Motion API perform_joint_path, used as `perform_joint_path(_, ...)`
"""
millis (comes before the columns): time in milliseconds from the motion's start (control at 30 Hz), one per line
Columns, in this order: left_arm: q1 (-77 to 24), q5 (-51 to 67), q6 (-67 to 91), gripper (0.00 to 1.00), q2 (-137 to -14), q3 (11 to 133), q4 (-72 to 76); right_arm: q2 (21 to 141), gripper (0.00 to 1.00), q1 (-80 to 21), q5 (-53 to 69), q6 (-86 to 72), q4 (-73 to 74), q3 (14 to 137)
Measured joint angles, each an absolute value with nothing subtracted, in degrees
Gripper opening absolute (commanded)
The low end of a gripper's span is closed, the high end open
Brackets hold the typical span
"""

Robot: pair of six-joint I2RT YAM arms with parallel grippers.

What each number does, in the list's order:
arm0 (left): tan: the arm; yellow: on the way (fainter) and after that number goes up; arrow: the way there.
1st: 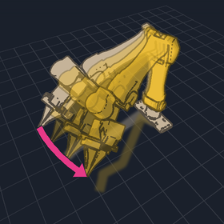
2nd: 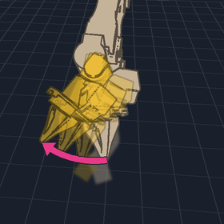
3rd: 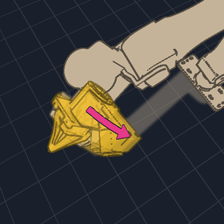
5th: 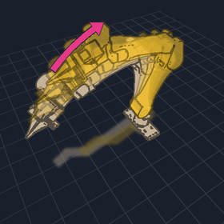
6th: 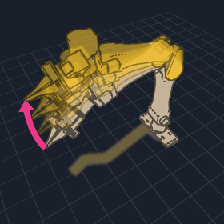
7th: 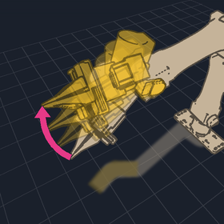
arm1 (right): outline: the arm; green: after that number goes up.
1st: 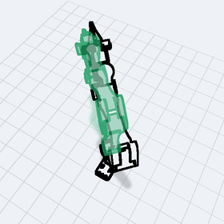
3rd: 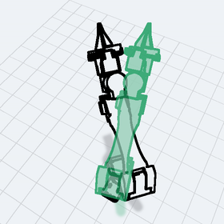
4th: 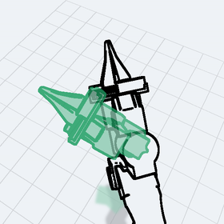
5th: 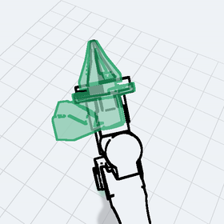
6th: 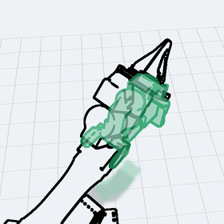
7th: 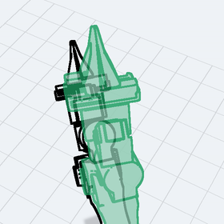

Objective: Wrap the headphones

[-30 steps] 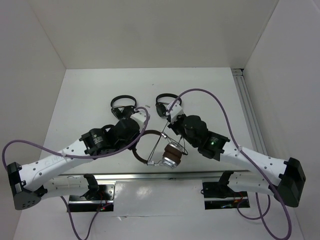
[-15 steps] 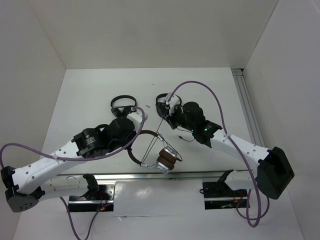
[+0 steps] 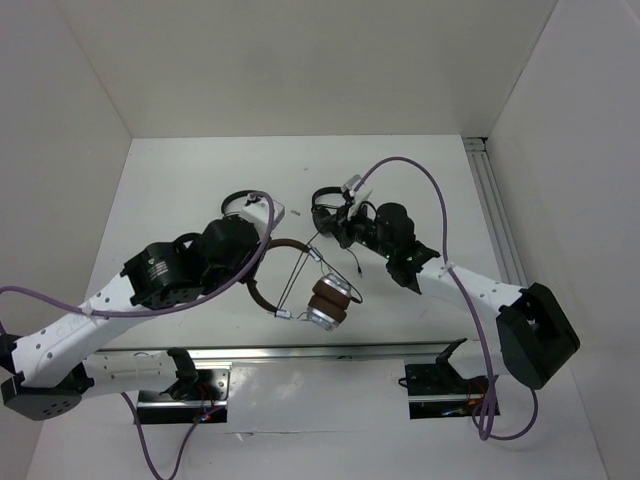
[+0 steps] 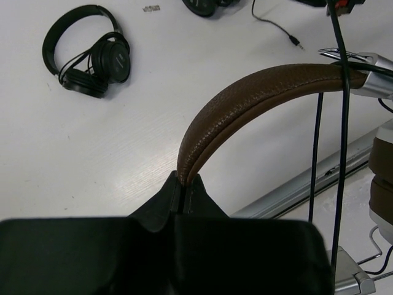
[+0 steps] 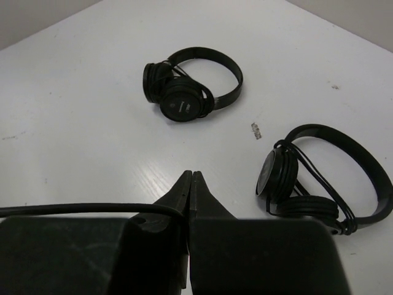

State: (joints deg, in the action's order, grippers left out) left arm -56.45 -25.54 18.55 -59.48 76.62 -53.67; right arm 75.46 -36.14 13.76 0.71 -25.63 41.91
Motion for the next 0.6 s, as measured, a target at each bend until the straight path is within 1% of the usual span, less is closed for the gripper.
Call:
perform_joint_path(200,-56.4,-25.8,19.9,0.0,-62.5,75.3,-54.6,75.1,0.0,-31.9,12.5,-3.5,-27.9,41.4)
perform_joint_path(367,-56.4,-26.1,21.7,0.0,-62.4,74.2,-52.3,75.0,0.0,-29.0,15.9,-5.1,-28.1,41.4)
perform_joint_path(600,-56.3,-23.0,22.4,0.0,-62.3,75.3,-51.8,78.3,0.0,-28.6,21.0,-7.3,-32.1,40.6)
